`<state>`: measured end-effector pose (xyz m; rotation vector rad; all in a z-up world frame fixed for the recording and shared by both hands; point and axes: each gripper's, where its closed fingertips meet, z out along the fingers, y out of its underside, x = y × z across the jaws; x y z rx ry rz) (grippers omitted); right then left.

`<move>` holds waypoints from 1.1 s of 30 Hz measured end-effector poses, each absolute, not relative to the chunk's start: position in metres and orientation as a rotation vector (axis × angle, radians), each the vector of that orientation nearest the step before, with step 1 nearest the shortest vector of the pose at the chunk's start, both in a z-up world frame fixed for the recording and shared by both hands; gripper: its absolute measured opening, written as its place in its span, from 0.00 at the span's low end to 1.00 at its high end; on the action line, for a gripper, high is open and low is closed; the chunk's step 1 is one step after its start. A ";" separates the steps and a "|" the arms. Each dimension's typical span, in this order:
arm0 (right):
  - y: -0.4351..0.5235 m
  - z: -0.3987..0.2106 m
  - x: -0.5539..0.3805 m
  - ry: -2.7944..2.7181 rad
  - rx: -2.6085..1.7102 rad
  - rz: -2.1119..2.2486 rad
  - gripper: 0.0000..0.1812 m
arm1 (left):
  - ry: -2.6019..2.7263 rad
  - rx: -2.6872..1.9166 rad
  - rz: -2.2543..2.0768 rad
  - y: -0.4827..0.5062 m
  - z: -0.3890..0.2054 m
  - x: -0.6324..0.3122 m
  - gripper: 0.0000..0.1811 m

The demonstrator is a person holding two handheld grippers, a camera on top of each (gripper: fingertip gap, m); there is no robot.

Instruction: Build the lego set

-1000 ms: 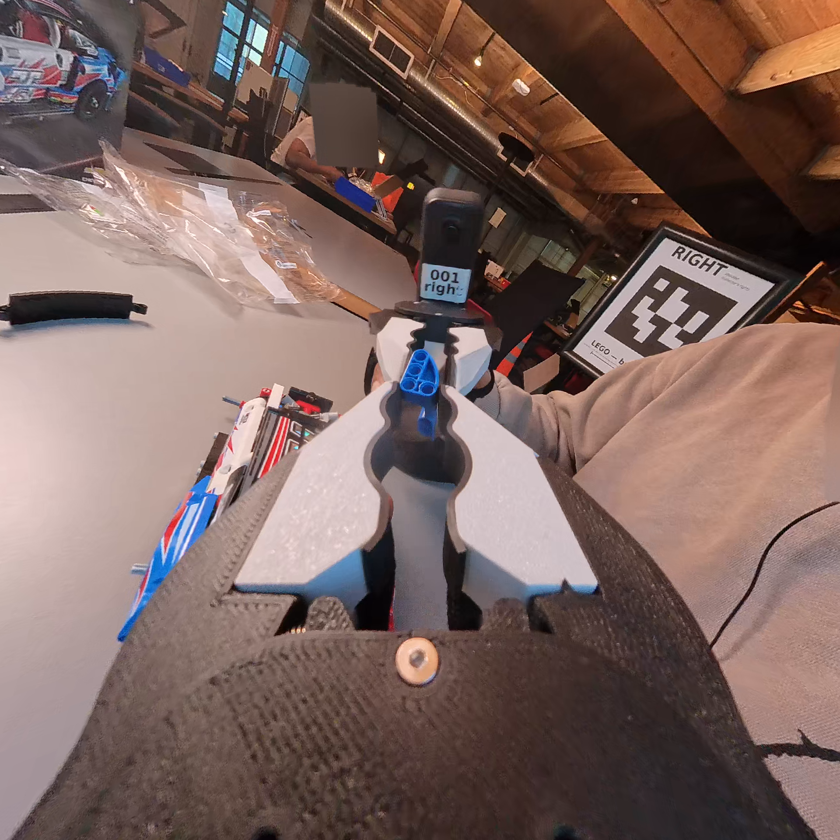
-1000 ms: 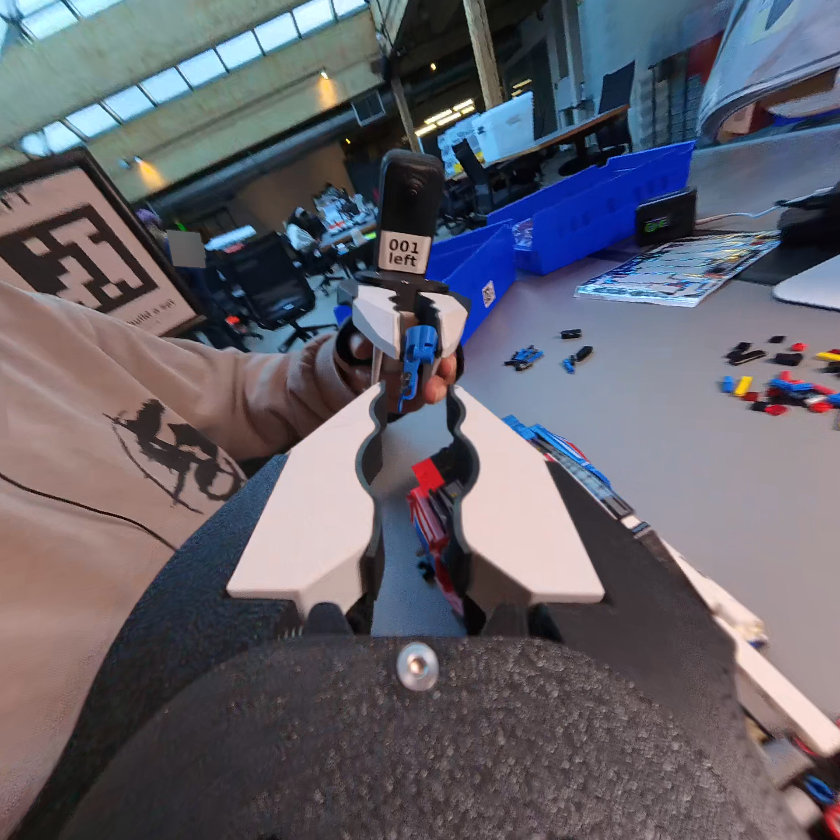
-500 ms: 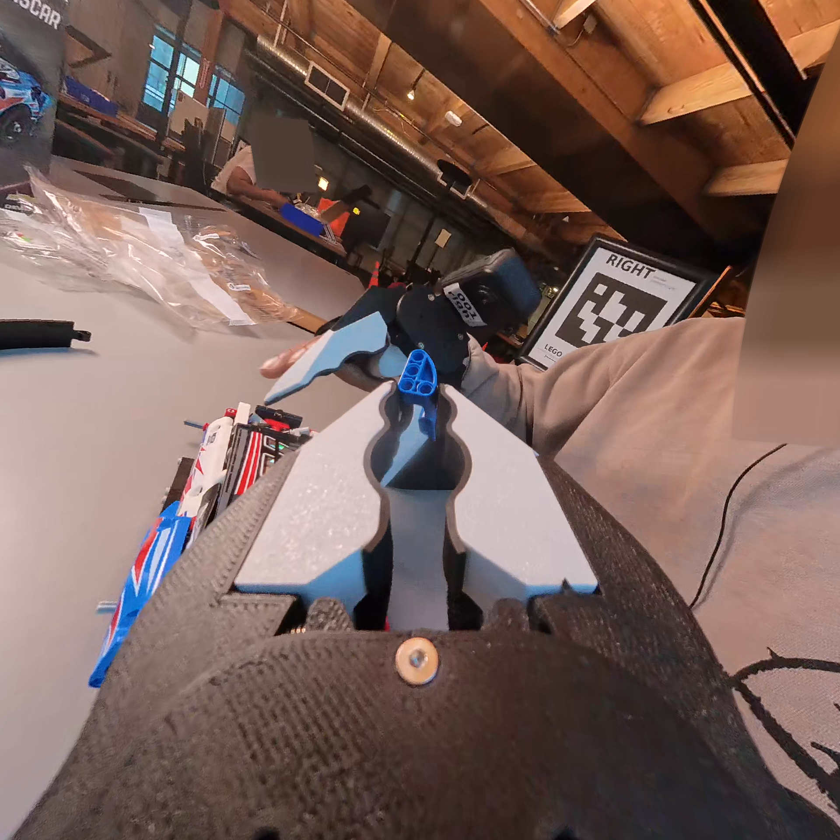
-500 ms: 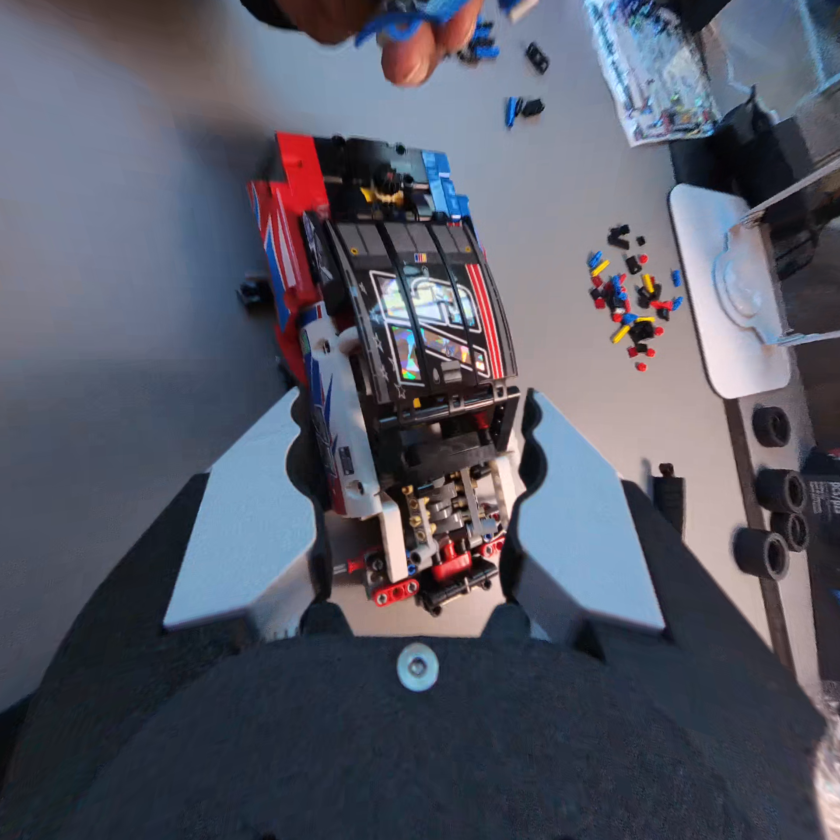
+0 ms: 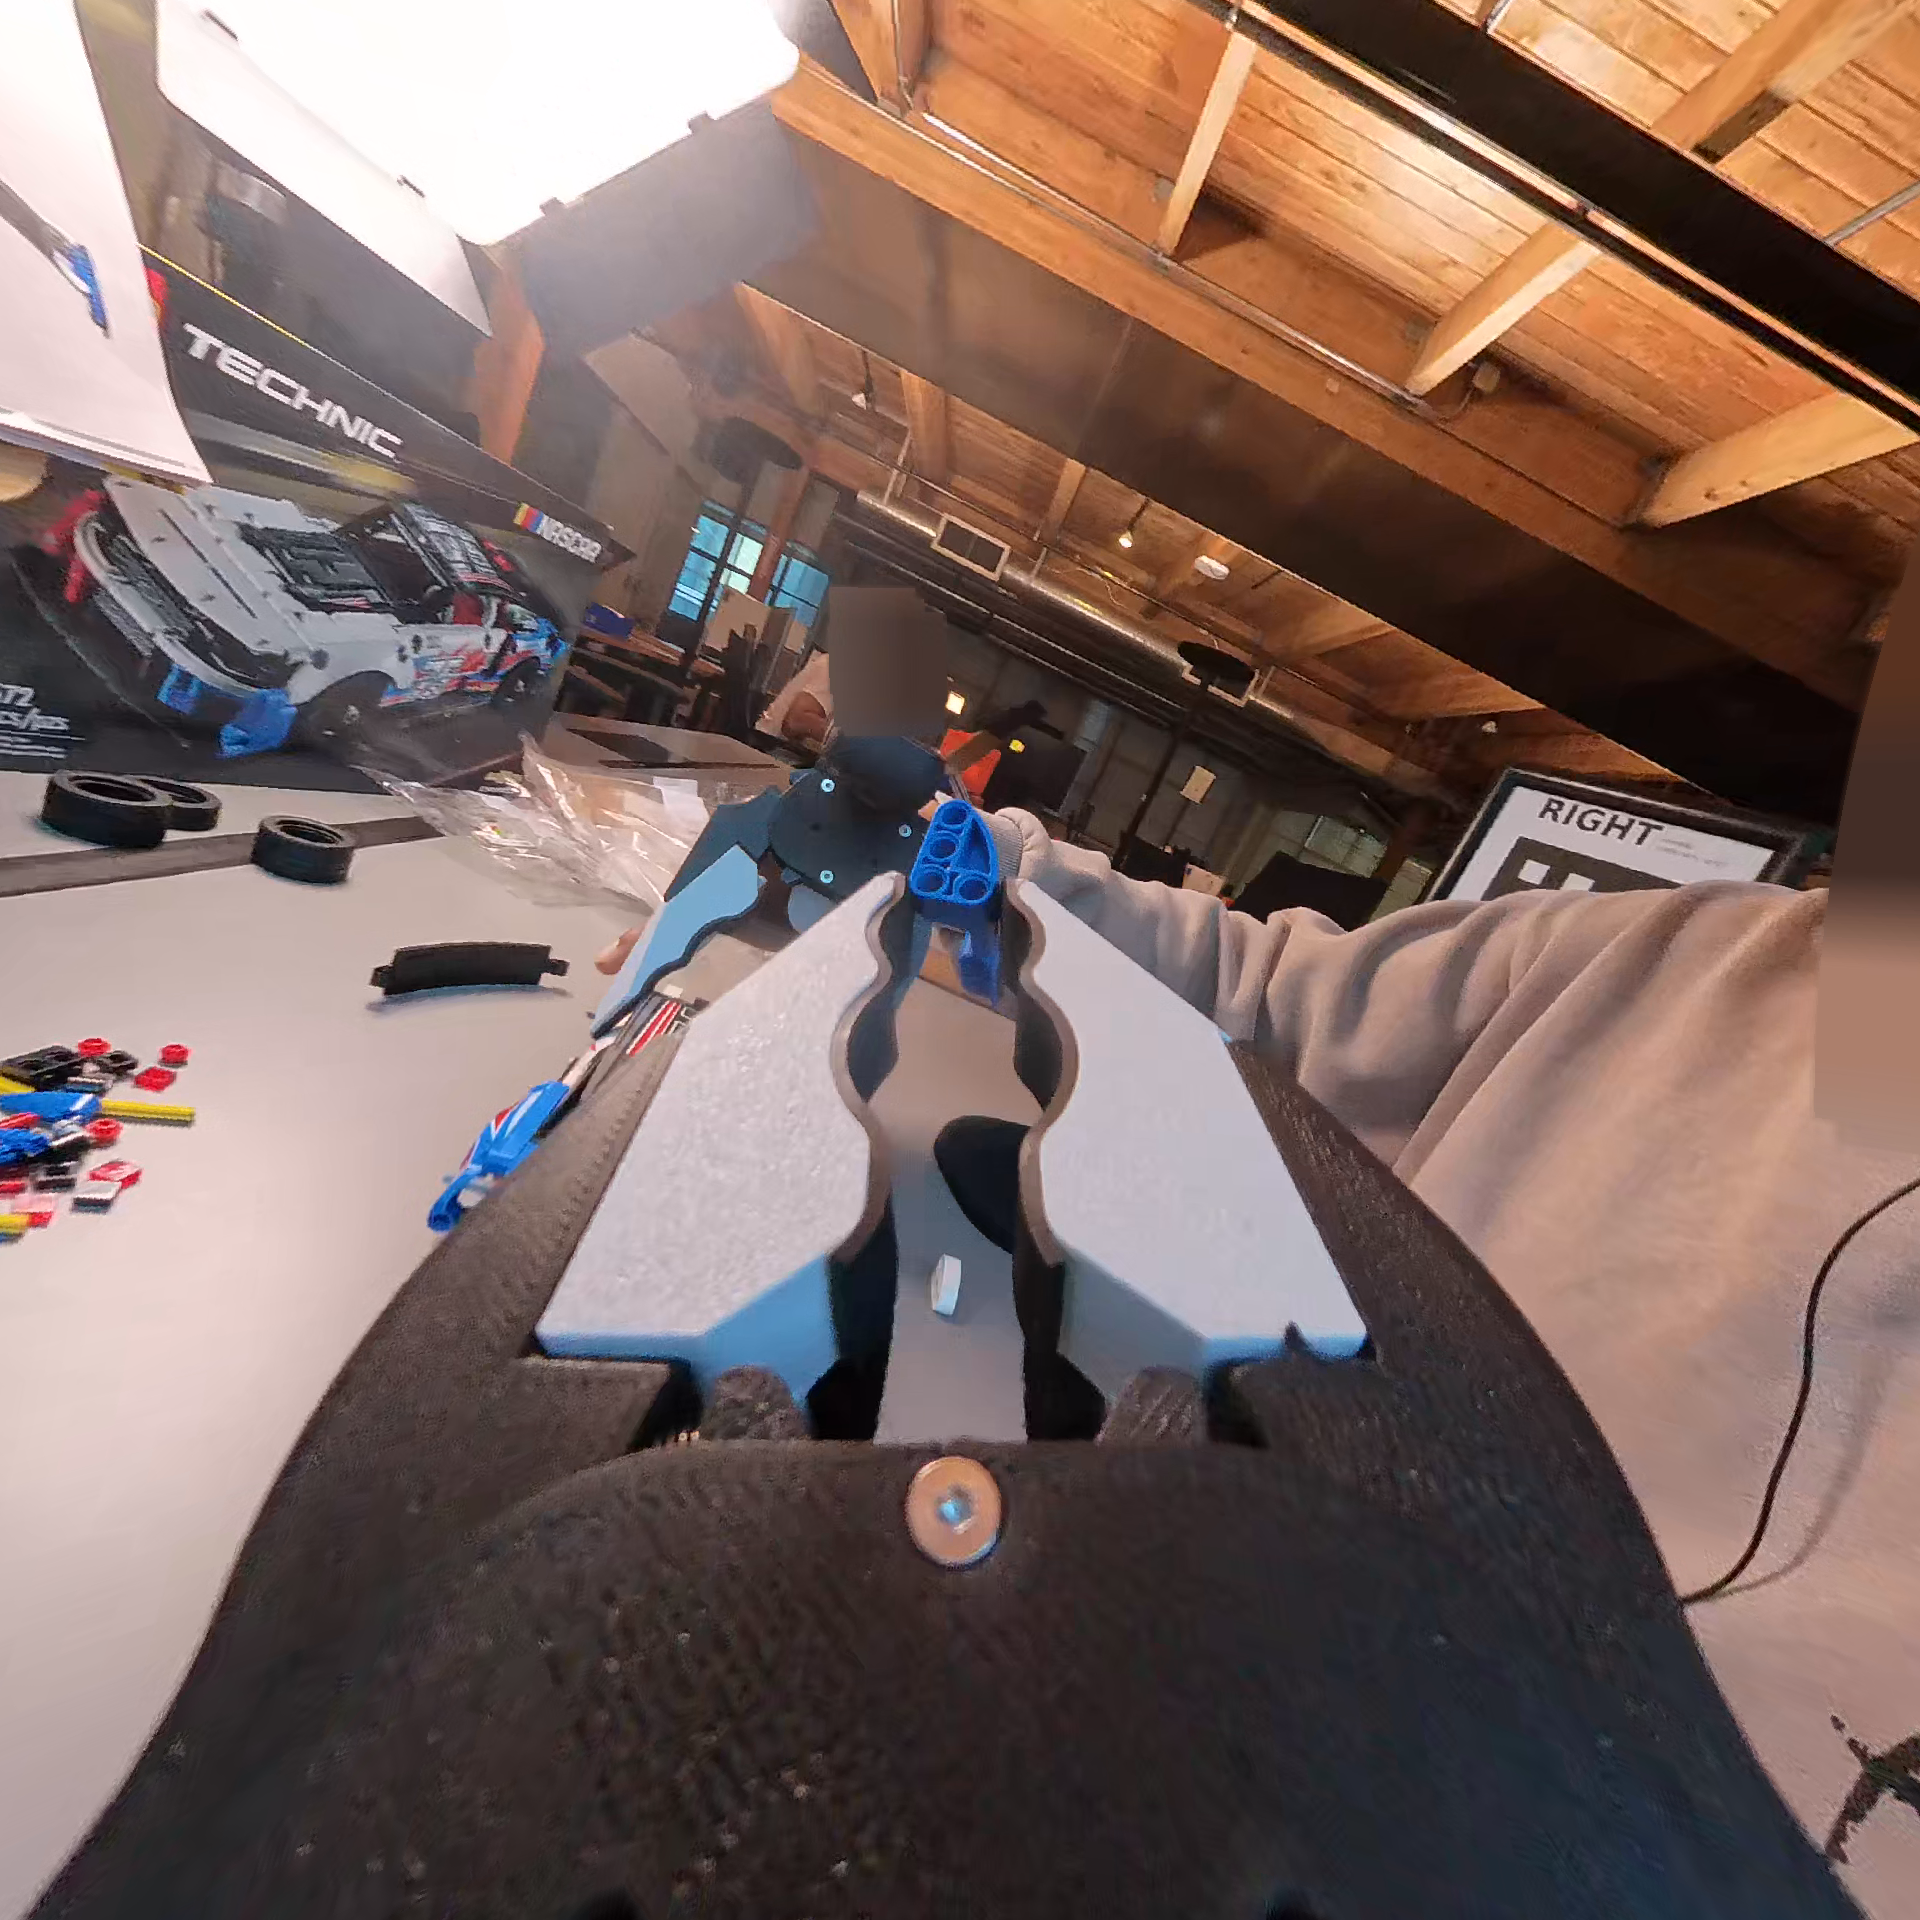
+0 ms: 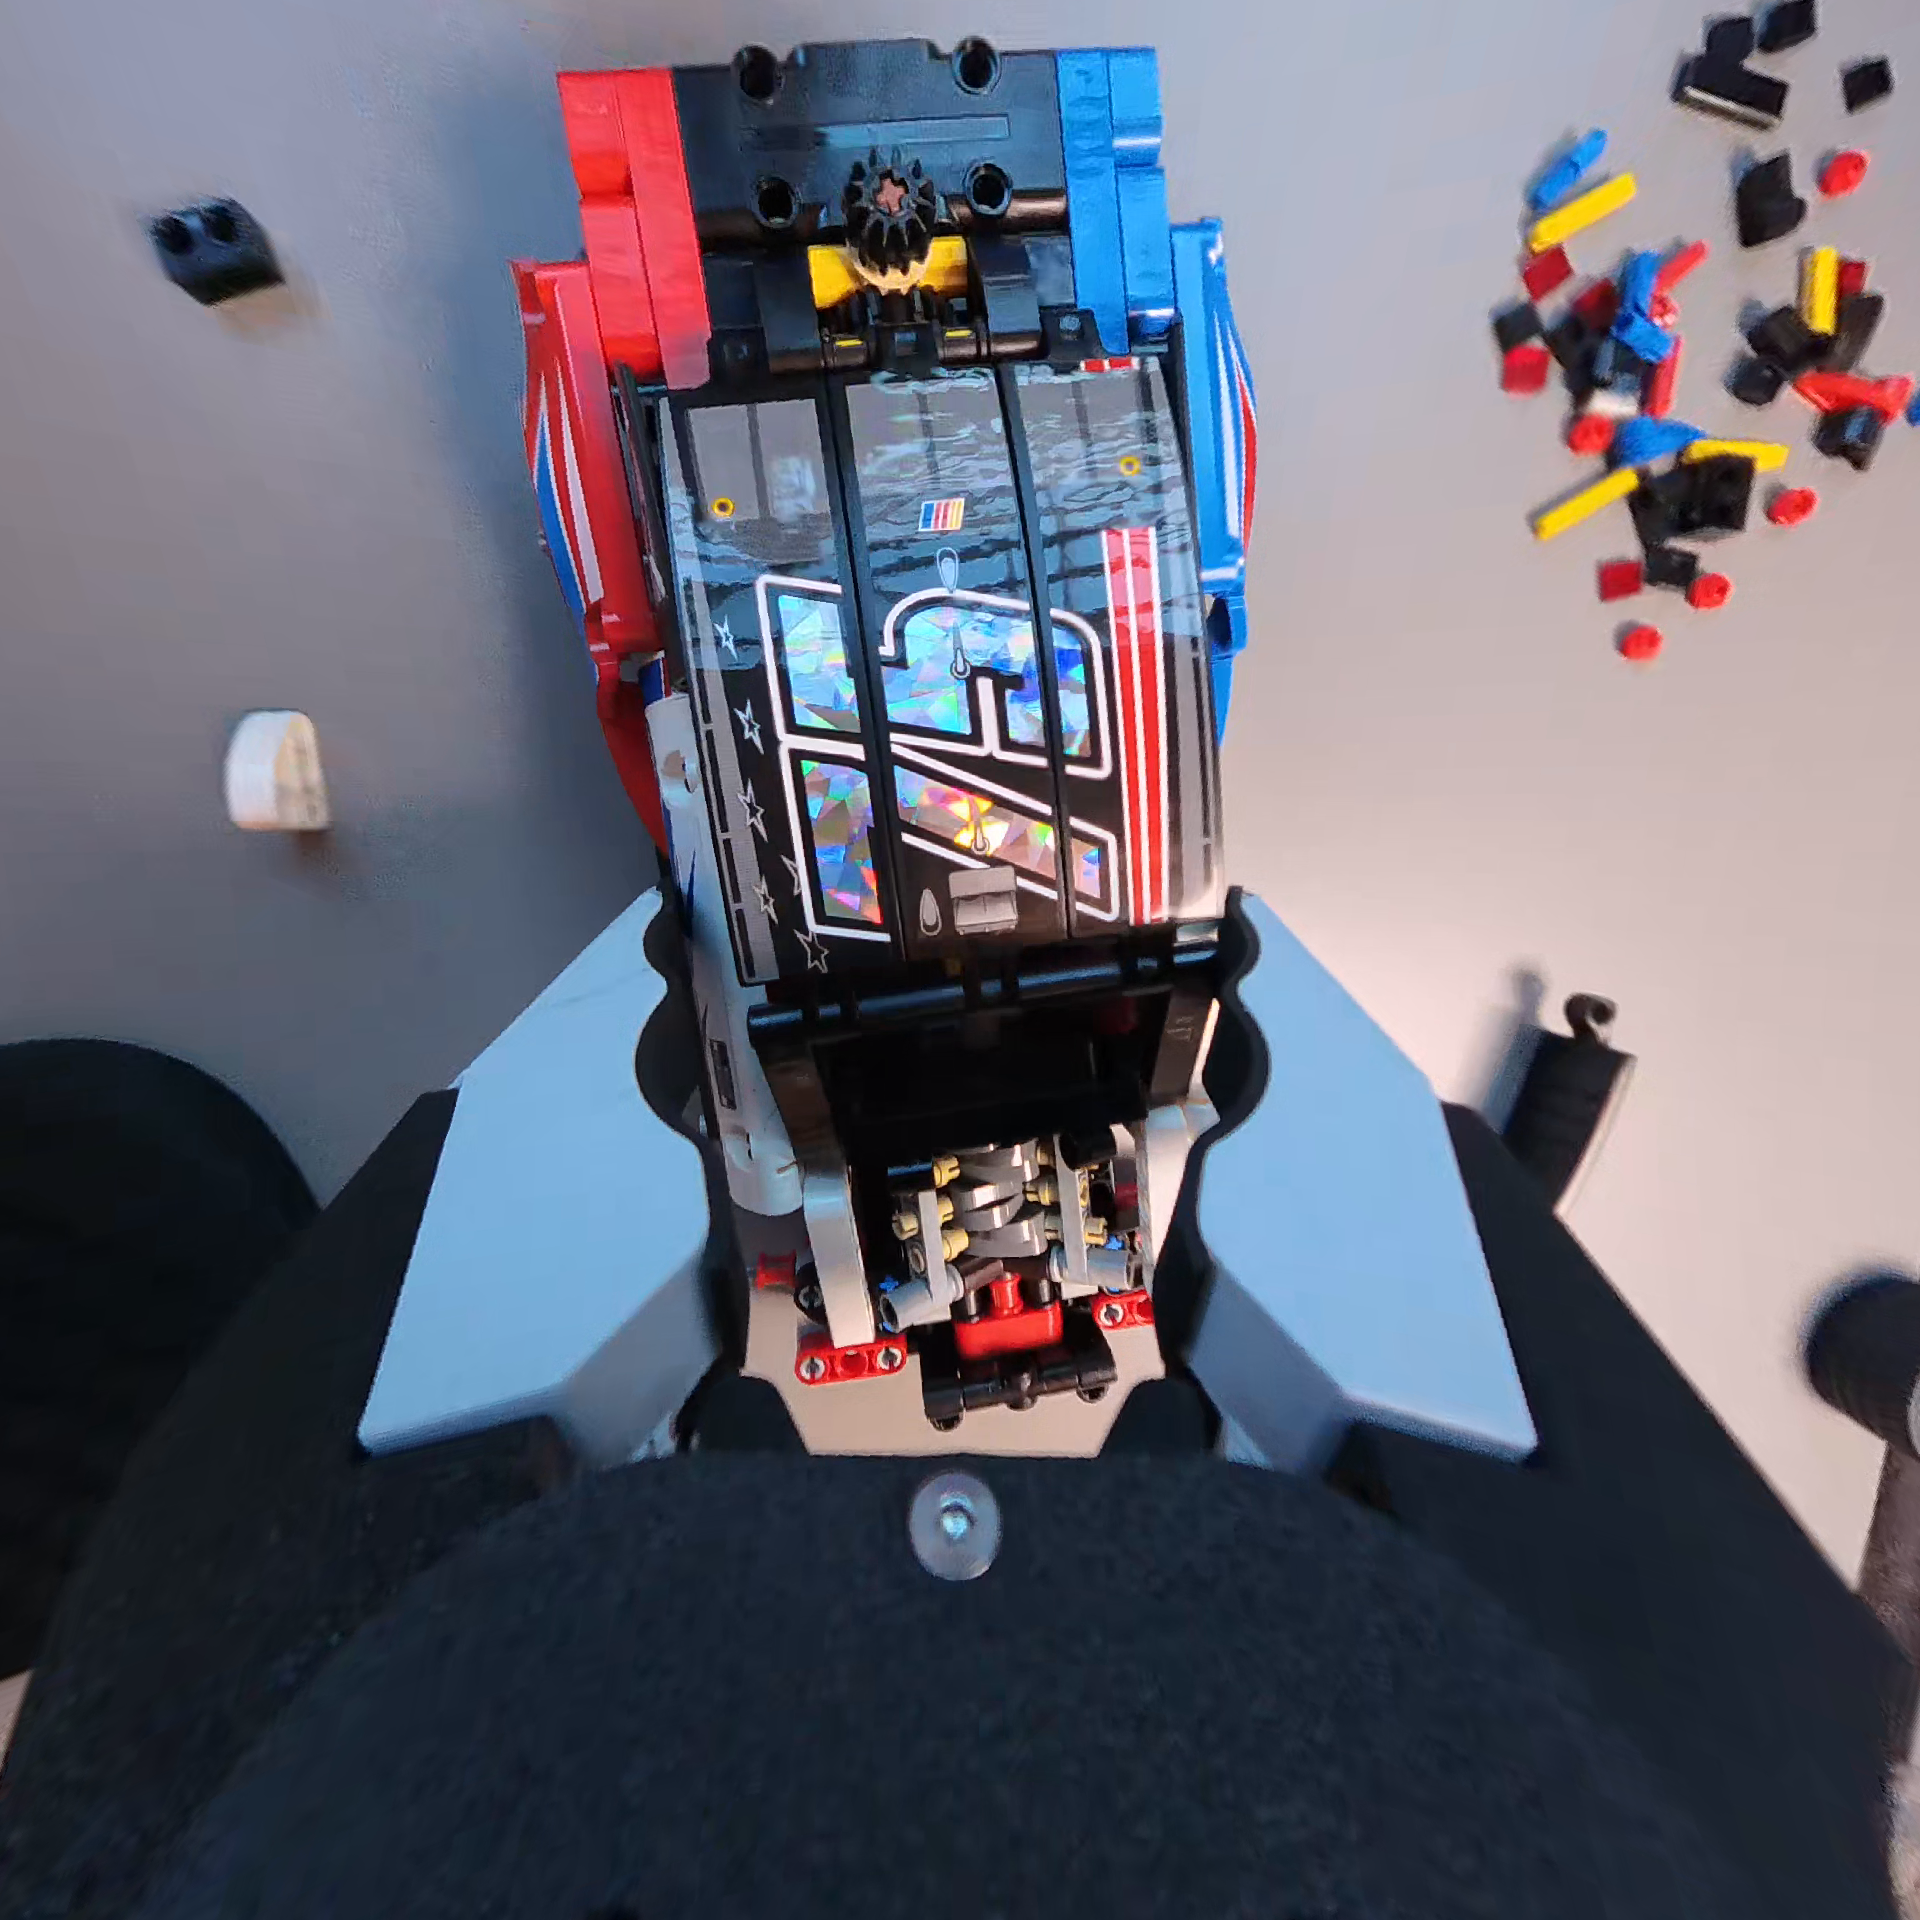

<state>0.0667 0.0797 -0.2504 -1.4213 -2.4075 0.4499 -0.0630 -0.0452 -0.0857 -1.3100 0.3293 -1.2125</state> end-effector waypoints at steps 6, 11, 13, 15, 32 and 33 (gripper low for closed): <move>0.098 -0.250 0.031 -2.396 -1.414 0.458 0.54 | 0.324 -1.316 -1.192 -0.042 -0.094 -0.070 0.08; 0.100 -0.251 -0.007 -2.391 -1.392 0.476 0.54 | 0.320 -1.349 -1.201 -0.037 -0.109 -0.069 0.08; 0.104 -0.250 -0.014 -2.365 -1.400 0.469 0.55 | 0.328 -1.354 -1.205 -0.037 -0.111 -0.068 0.08; 0.109 -0.247 -0.020 -2.306 -1.400 0.442 0.55 | 0.340 -1.360 -1.210 -0.037 -0.113 -0.066 0.08; -0.058 -0.131 -0.023 -1.383 -1.314 1.440 0.03 | 0.433 -1.318 -1.303 -0.048 -0.118 -0.019 0.08; -0.056 -0.133 -0.023 -1.378 -1.299 1.408 0.03 | 0.430 -1.338 -1.277 -0.046 -0.121 -0.019 0.08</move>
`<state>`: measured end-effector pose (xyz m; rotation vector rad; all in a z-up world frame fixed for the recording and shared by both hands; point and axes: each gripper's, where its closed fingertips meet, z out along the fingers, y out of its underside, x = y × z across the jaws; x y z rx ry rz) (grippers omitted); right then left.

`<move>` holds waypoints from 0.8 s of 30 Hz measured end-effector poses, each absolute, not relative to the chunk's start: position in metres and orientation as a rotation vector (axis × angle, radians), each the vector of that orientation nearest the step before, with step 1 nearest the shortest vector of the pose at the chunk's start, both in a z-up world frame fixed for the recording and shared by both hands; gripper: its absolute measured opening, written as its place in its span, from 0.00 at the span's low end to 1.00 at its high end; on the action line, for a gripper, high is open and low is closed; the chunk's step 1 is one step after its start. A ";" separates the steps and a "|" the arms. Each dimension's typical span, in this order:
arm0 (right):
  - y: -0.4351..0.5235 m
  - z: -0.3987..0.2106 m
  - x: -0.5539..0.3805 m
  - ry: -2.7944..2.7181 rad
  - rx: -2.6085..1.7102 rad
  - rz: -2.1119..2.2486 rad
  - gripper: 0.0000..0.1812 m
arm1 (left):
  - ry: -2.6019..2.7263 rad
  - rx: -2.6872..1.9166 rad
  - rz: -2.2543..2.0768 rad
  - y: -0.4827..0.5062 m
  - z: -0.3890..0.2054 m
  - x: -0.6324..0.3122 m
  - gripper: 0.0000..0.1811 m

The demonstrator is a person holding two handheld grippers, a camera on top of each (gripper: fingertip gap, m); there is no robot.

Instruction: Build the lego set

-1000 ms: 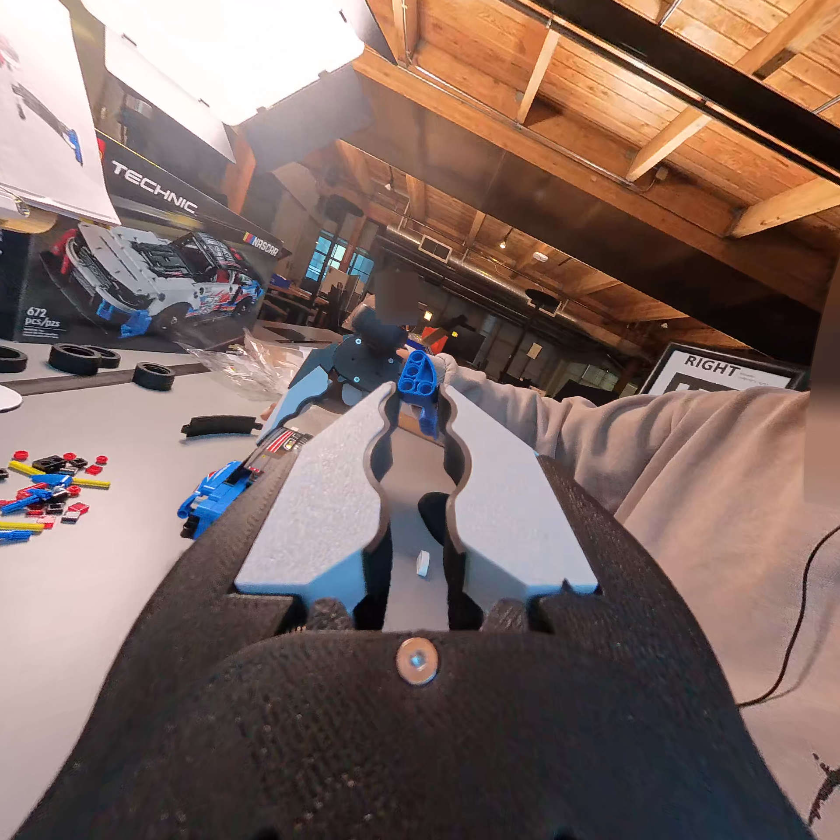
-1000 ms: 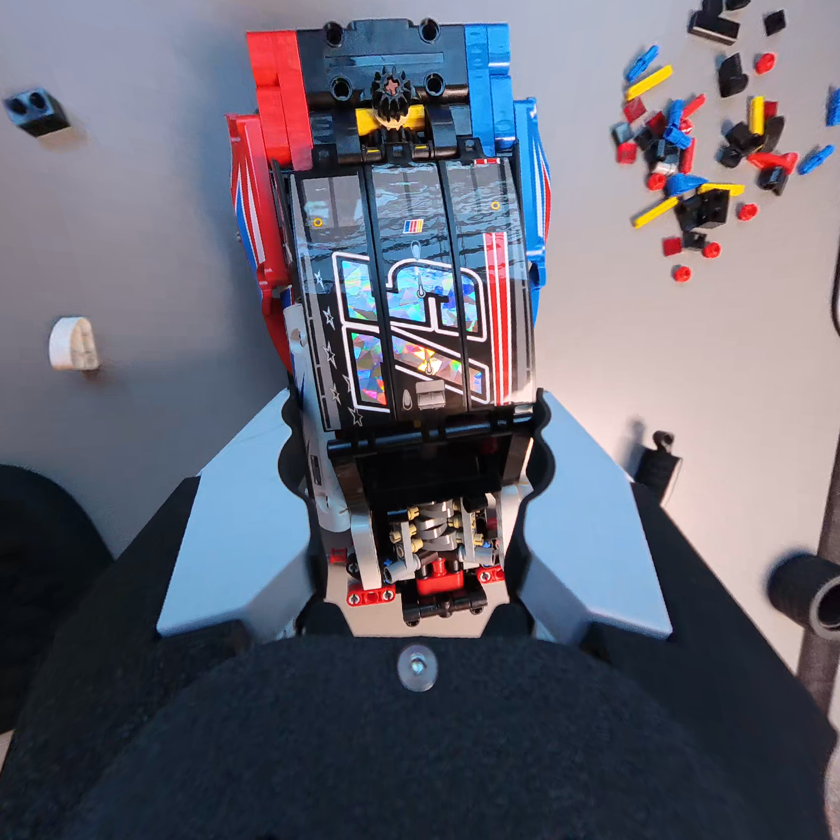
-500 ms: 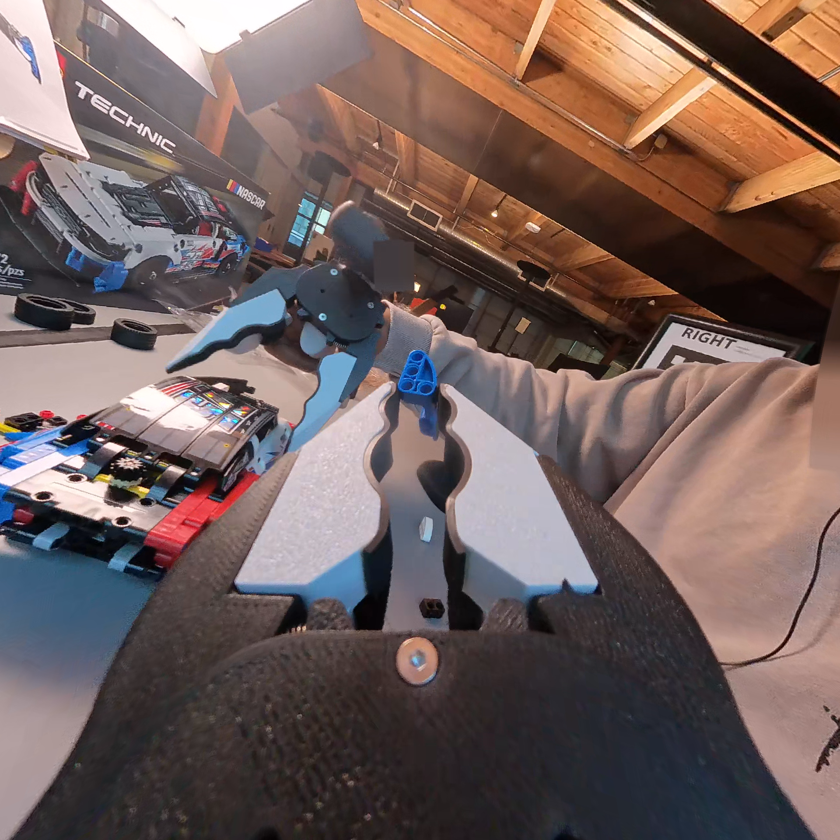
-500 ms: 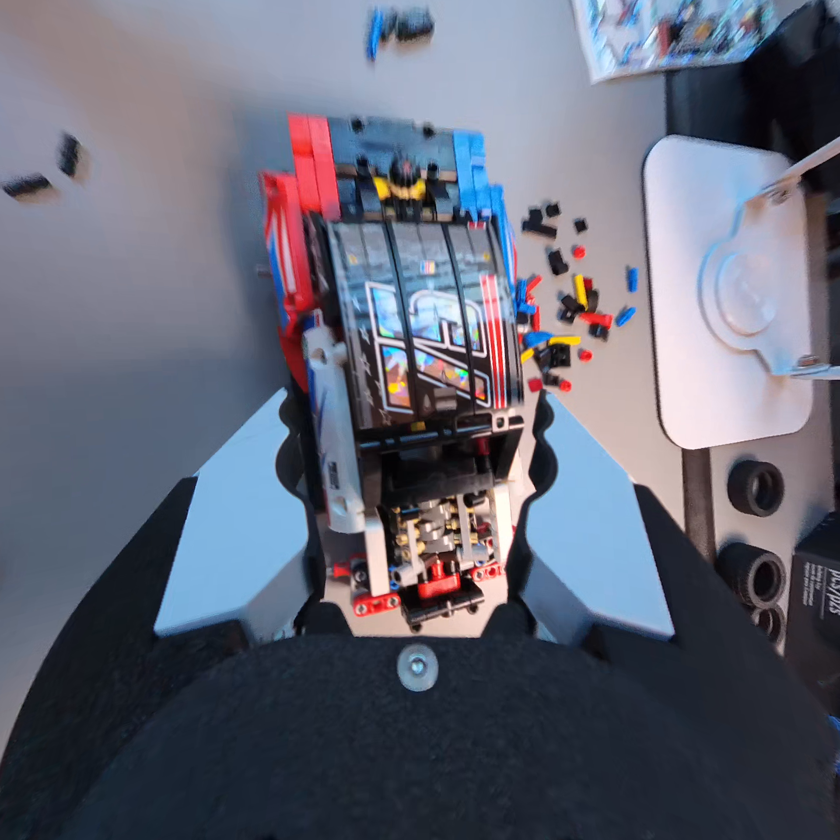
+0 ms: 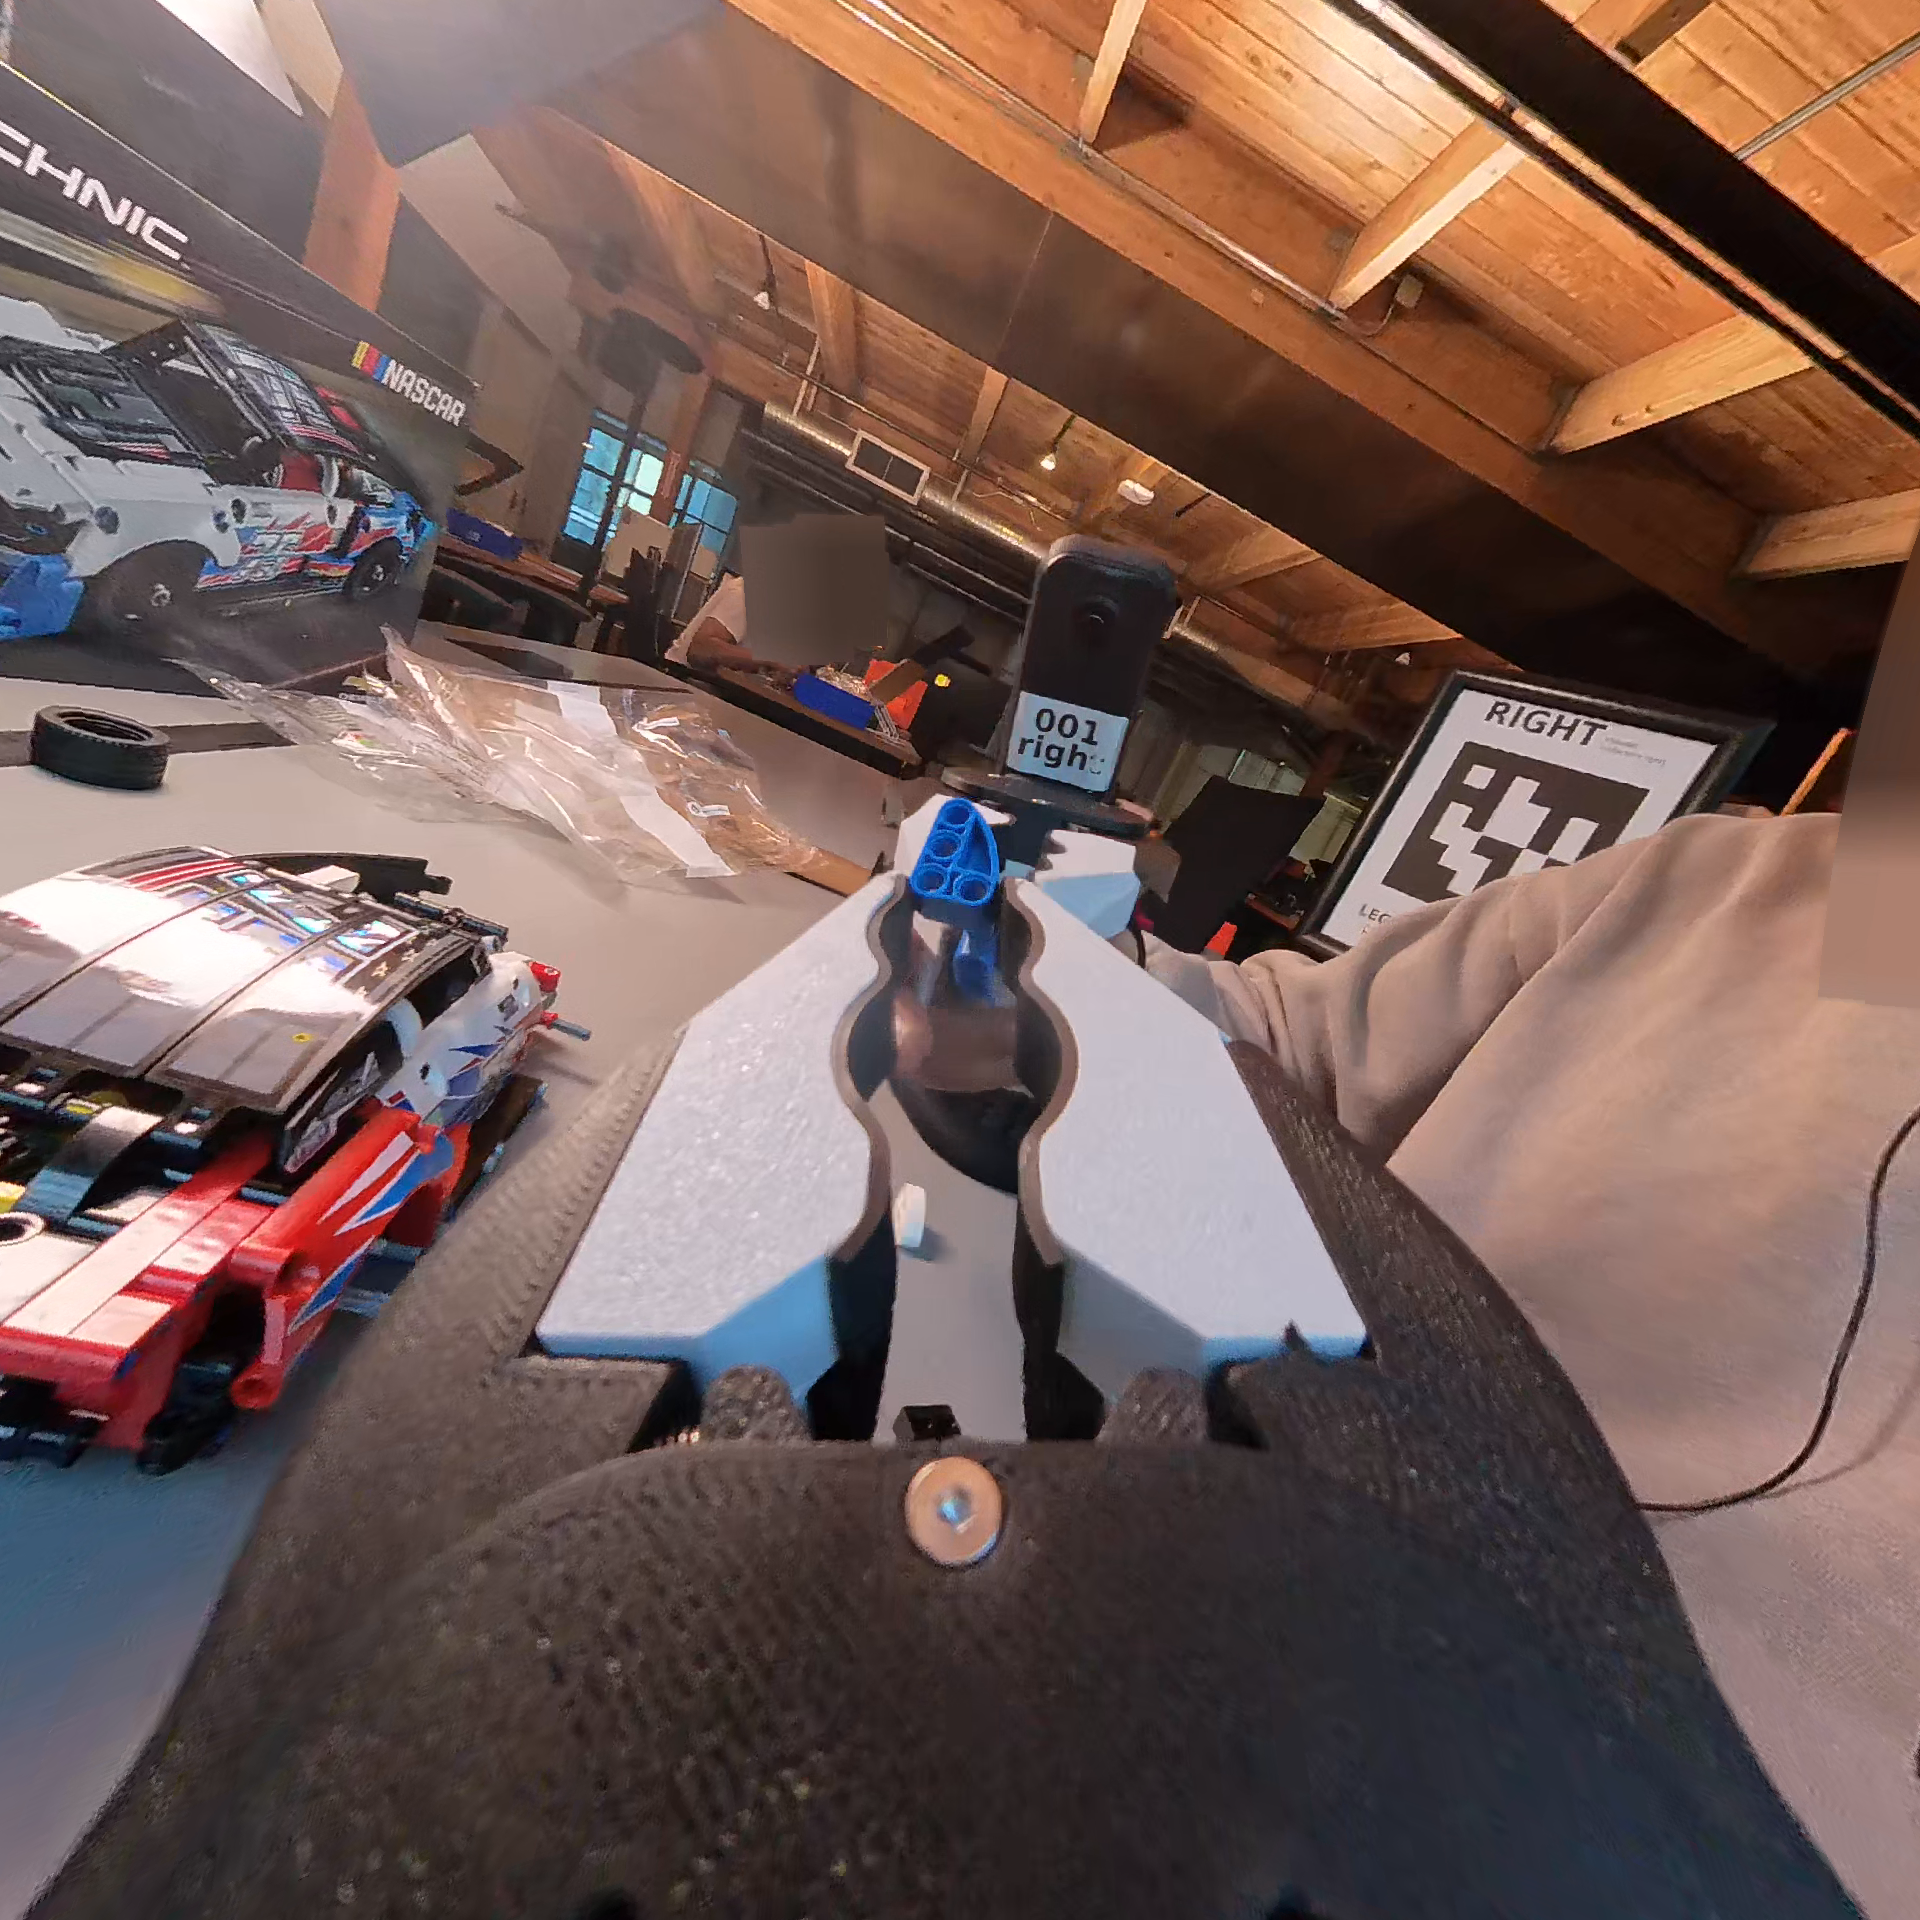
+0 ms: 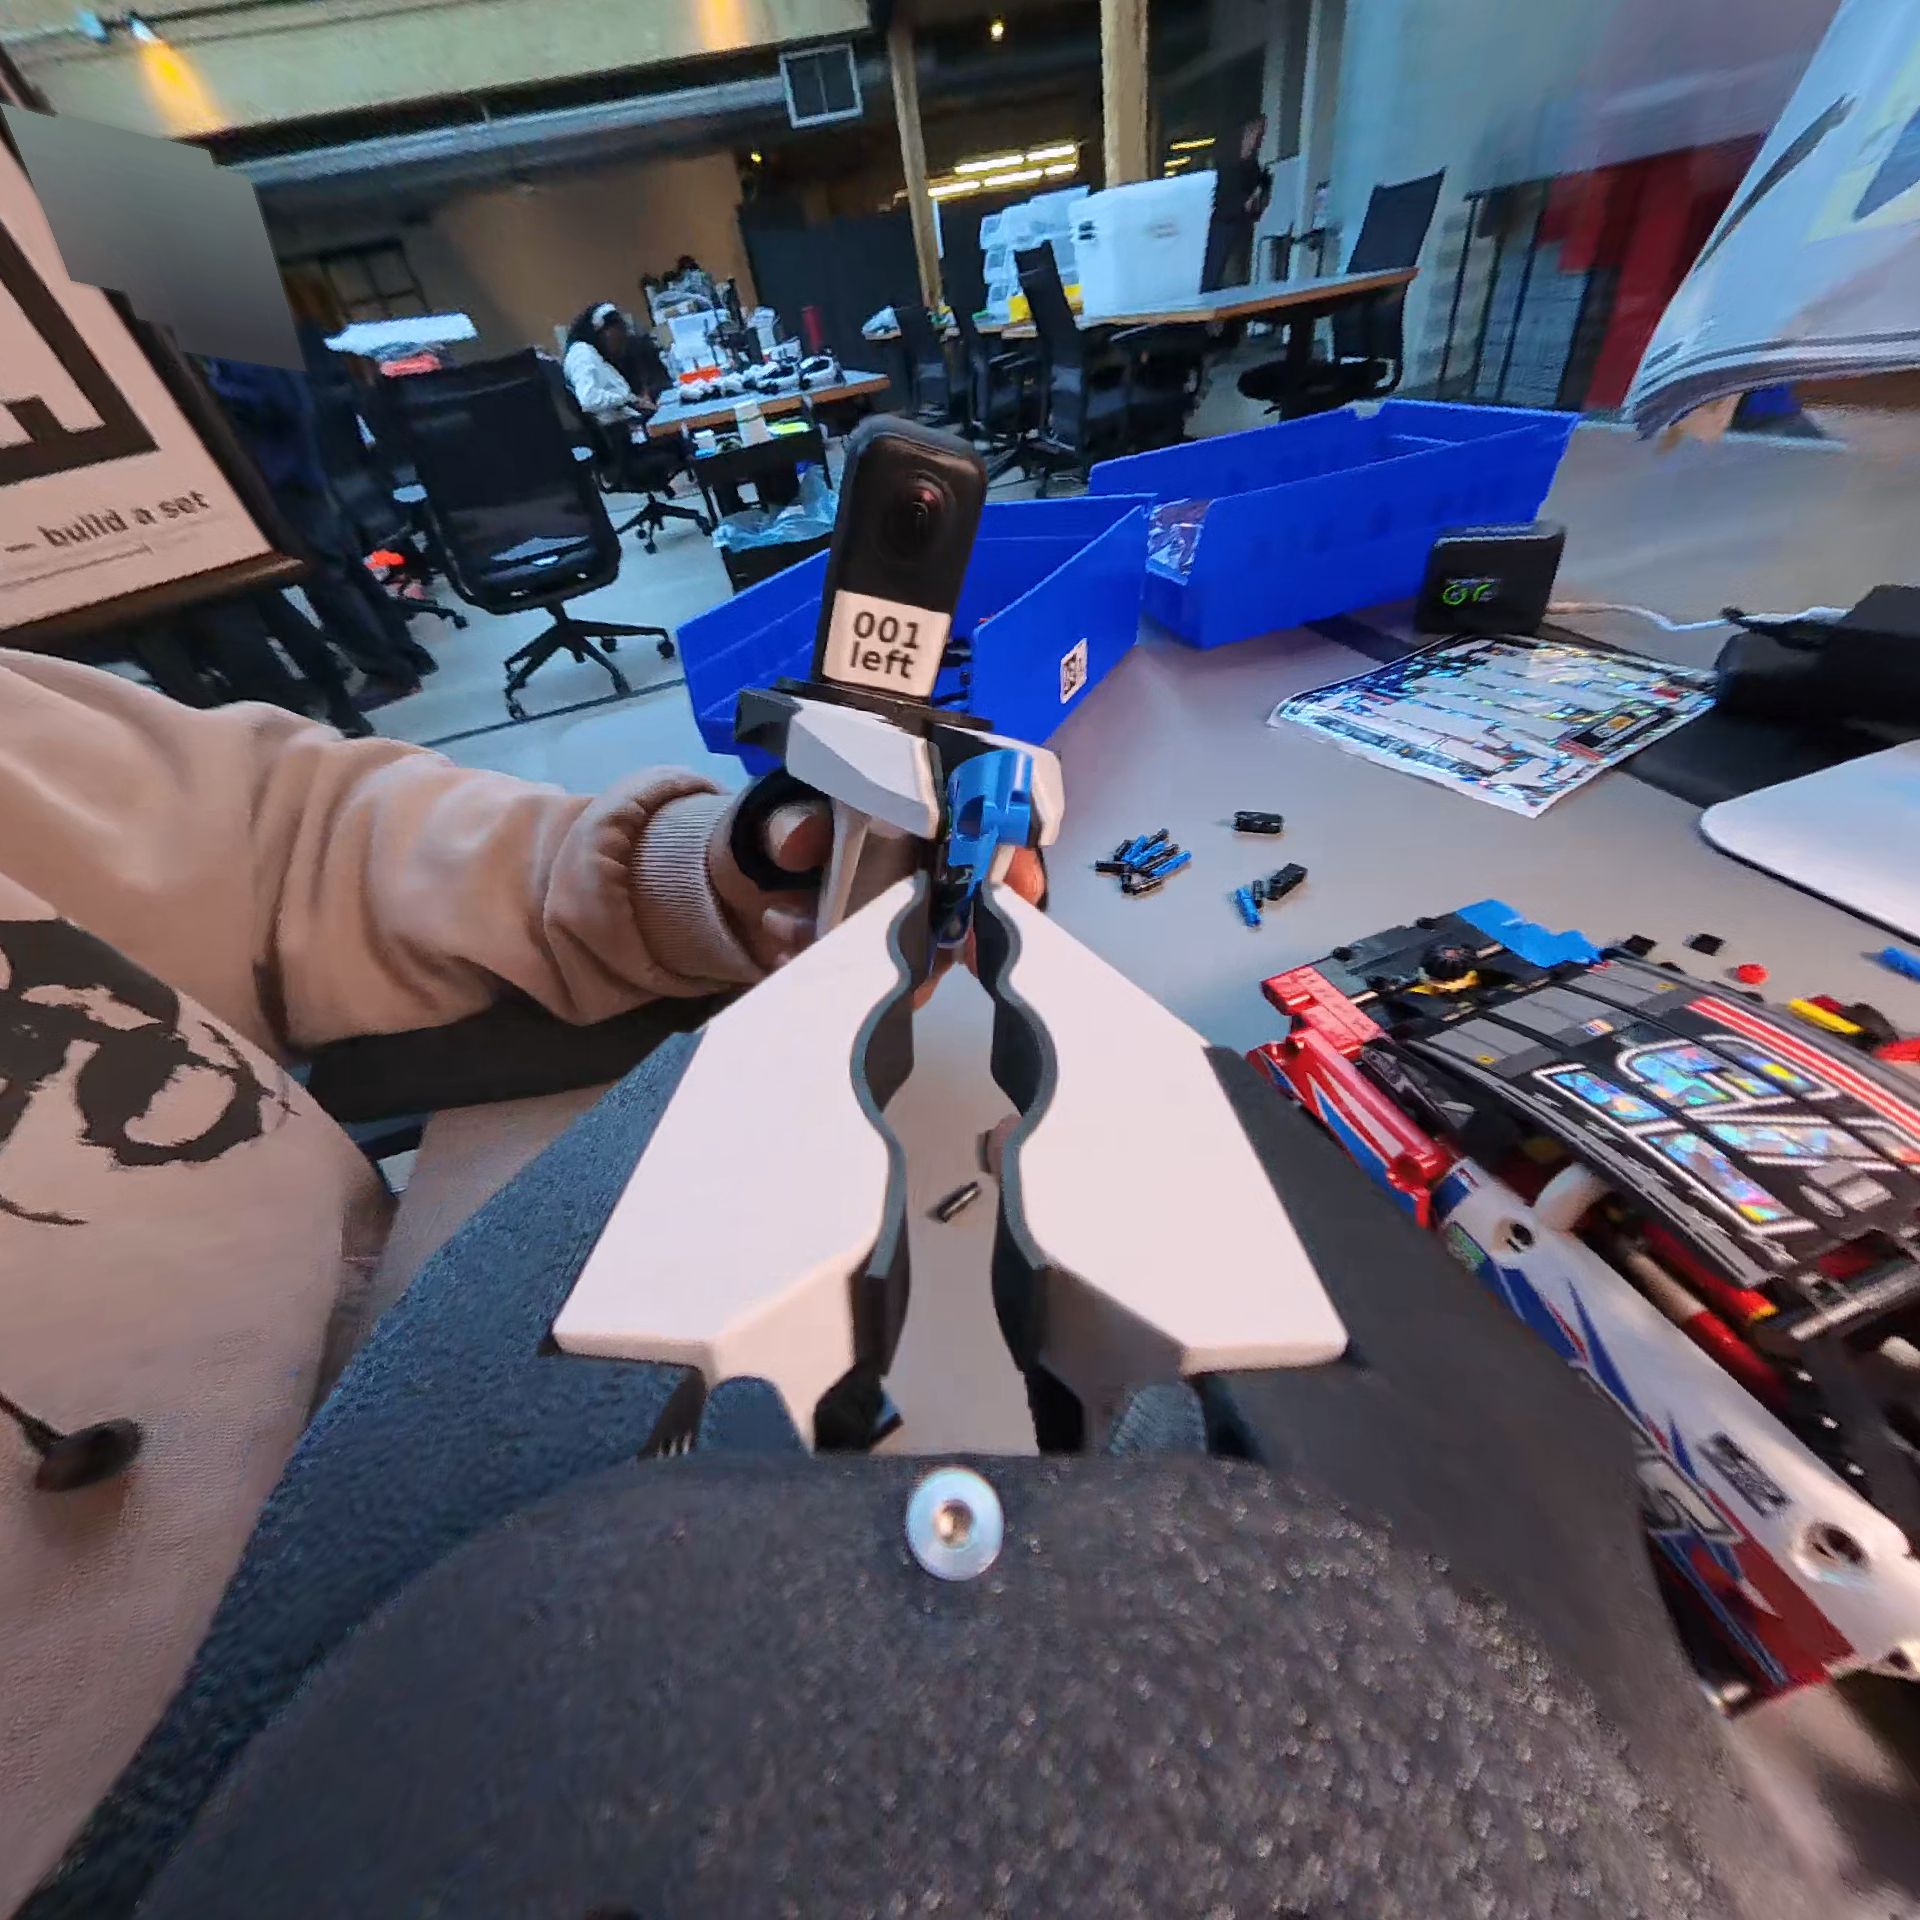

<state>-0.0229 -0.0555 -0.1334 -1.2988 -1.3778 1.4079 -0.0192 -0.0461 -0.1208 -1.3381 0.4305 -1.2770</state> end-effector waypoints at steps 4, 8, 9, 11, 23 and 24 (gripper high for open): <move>-0.029 -0.145 -0.022 -1.307 -1.291 1.171 0.02 | 0.318 -1.476 -1.130 -0.023 -0.139 -0.029 0.10; -0.003 -0.153 -0.020 -1.258 -1.229 0.795 0.02 | 0.181 -1.564 -1.119 -0.010 -0.149 -0.032 0.19; -0.002 -0.152 -0.020 -1.257 -1.181 0.701 0.02 | 0.146 -1.578 -1.134 -0.008 -0.149 -0.029 0.20; -0.003 -0.152 -0.022 -1.283 -1.073 0.498 0.02 | 0.075 -1.573 -1.190 -0.005 -0.147 -0.023 0.21; 0.001 -0.166 -0.024 -1.339 -0.947 0.248 0.02 | 0.037 -1.633 -1.221 -0.005 -0.160 -0.029 0.00; 0.002 -0.165 -0.023 -1.334 -0.953 0.251 0.02 | 0.049 -1.643 -1.210 -0.006 -0.161 -0.028 0.00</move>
